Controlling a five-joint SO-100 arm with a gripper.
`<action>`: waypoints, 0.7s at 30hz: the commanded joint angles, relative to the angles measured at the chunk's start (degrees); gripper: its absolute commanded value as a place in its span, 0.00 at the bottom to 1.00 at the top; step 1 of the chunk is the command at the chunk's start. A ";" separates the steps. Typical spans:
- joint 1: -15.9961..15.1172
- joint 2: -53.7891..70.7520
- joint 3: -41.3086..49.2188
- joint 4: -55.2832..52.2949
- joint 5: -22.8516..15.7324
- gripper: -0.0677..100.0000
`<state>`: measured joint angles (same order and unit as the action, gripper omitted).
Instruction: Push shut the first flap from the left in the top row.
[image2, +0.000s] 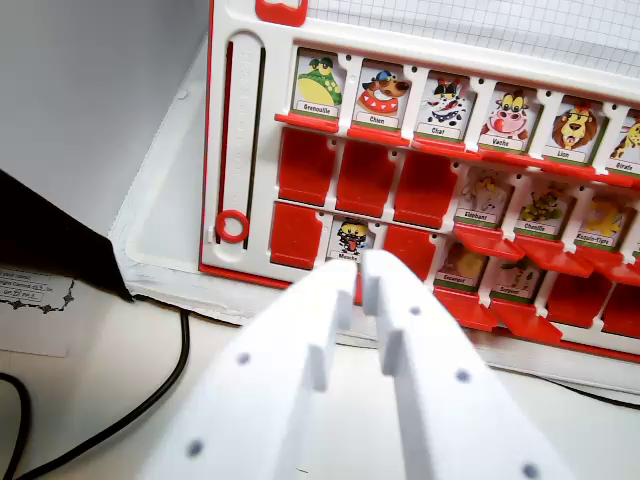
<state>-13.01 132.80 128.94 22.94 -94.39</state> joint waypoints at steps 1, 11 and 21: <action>-1.14 -3.87 -1.23 -6.42 -0.53 0.00; -1.32 -24.87 -9.23 -16.61 1.67 0.00; -3.08 -37.44 -21.80 -17.75 2.64 0.00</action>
<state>-15.29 95.45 116.19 6.94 -91.85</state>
